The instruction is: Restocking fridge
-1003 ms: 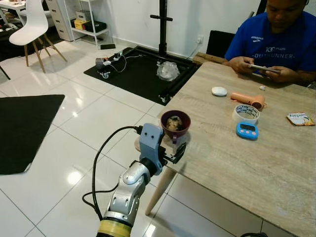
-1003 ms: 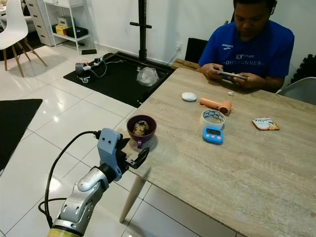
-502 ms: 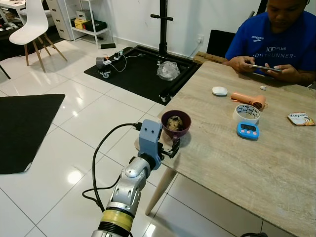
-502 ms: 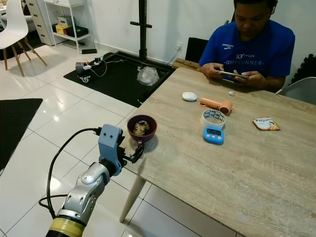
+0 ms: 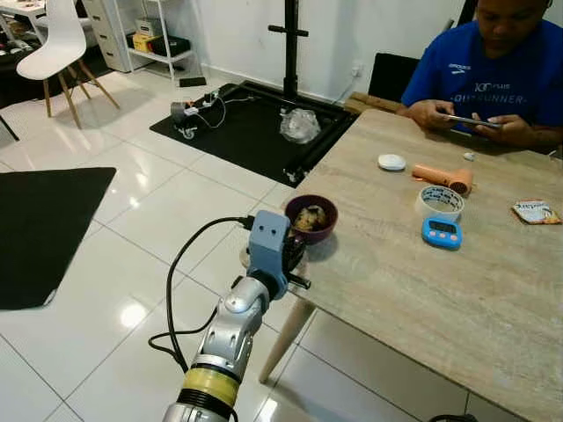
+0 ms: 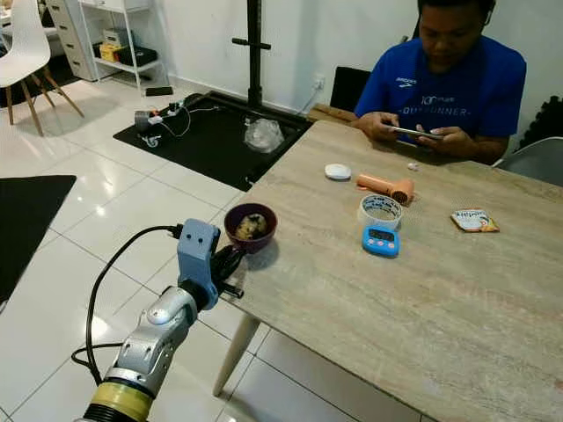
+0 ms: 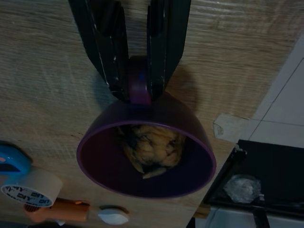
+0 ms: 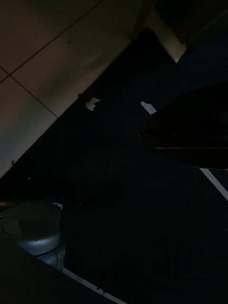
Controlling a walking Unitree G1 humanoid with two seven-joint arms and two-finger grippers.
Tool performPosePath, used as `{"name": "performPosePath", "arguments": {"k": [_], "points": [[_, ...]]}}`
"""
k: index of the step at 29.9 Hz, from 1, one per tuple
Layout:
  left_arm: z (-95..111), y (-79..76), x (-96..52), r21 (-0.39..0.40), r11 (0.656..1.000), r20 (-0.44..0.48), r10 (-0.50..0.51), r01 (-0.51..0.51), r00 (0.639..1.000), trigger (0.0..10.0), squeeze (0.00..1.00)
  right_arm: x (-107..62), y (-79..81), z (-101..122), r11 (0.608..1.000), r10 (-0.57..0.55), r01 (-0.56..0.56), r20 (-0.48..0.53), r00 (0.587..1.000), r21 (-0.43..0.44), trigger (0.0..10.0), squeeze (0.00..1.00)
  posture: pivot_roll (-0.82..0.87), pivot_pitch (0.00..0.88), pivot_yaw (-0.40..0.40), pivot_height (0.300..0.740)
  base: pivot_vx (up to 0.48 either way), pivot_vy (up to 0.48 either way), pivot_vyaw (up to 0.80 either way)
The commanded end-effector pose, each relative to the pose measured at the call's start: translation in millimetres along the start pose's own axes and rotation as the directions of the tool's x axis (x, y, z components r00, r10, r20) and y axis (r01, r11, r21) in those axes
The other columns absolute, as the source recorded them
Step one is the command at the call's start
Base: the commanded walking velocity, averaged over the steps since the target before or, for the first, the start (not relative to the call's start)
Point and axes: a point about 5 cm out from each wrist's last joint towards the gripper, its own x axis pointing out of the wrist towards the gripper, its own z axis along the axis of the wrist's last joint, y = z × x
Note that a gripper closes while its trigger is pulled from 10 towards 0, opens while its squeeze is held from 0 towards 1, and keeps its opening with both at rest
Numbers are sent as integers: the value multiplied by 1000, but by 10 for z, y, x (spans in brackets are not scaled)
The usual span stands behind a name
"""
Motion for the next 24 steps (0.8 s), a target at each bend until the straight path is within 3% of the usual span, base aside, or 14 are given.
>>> {"name": "performPosePath", "arguments": {"k": [1,10,14,19,20,21,22,23,24], "points": [[-1,3,15,16,1000,-7,-1,1,1000,0,0,-1,-6,-7,1000,-2,2,2,1000,9,10000,0,-12,0,-5,740,0,0,0],[29,30,27,15,1000,8,1,-1,1000,0,0,-1,-4,-3,1000,-1,1,4,1000,8,10000,0,-12,0,-6,740,0,0,0],[138,-5,28,10,997,76,-71,71,995,0,0,-1,-3,-2,1000,-1,1,5,1000,7,10000,0,-12,0,-6,740,0,0,0],[370,-54,-22,38,977,198,-215,212,956,0,0,-1,-3,-1,1000,-1,1,5,1000,6,10000,0,-12,0,-6,740,0,0,0],[445,-47,-48,41,967,231,-253,250,940,745,0,-1,-3,-1,1000,-1,1,6,1000,6,10000,0,-12,0,-6,740,0,0,0],[445,-47,-48,41,967,231,-253,250,940,745,0,-1,-3,-1,1000,-1,1,6,1000,6,10000,0,-12,0,-6,740,0,0,0],[509,-43,-76,50,955,254,-294,291,921,4784,0,-1,-3,-1,1000,0,0,6,1000,5,10000,0,-8,0,-8,740,0,0,0],[564,-46,-106,65,941,271,-336,331,902,10000,0,-1,-4,-1,1000,0,0,6,1000,4,10000,0,-8,0,-8,740,0,0,0],[602,-52,-130,78,929,282,-369,362,886,10000,0,-1,-4,-1,1000,0,0,6,1000,4,10000,0,-8,0,-8,740,0,0,0]]}}
